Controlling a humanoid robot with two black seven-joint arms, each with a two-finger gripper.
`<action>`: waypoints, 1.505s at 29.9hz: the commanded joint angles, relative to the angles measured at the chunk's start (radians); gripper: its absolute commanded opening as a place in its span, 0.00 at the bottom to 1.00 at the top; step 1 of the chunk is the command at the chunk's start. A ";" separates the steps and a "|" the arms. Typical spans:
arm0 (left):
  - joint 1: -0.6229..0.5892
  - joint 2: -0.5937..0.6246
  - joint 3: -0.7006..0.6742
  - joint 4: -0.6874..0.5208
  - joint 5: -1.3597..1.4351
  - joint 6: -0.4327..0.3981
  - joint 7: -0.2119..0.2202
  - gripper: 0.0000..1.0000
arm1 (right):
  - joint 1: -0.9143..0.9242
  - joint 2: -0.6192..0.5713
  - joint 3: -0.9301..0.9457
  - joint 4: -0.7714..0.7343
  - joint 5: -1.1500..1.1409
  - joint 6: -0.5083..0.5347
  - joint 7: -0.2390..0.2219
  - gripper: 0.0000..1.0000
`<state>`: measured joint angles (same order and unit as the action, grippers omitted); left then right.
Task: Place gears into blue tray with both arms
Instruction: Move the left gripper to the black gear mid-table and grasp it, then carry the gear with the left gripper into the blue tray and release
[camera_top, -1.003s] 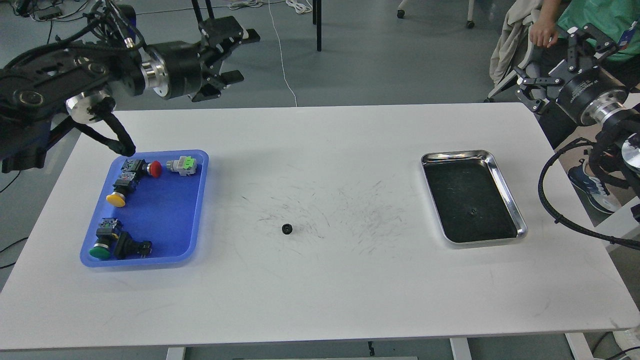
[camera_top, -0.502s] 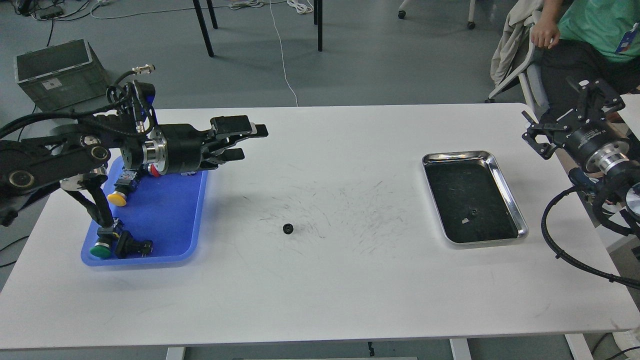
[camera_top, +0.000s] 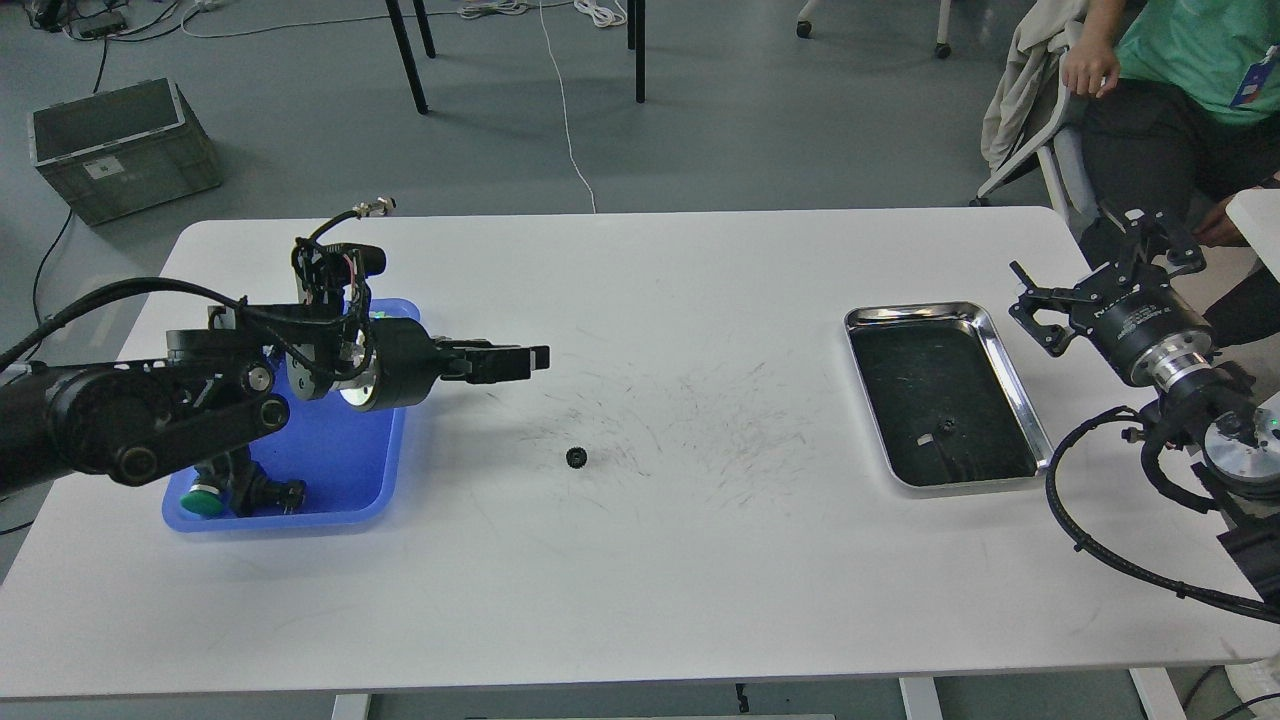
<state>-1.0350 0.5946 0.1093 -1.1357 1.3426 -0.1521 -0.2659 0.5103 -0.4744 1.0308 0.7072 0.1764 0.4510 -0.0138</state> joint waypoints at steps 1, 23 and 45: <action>0.030 -0.021 0.000 -0.024 0.179 0.040 0.008 0.99 | -0.001 0.000 -0.008 -0.002 -0.002 -0.001 0.000 0.99; 0.128 -0.211 0.000 0.103 0.501 0.108 0.076 0.80 | 0.001 0.000 -0.009 -0.003 -0.002 -0.003 0.000 0.99; 0.145 -0.200 0.003 0.103 0.517 0.085 0.080 0.07 | 0.001 -0.001 -0.011 -0.009 -0.003 0.000 0.000 0.99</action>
<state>-0.8918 0.3887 0.1125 -1.0334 1.8581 -0.0621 -0.1864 0.5108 -0.4755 1.0201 0.7024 0.1734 0.4502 -0.0137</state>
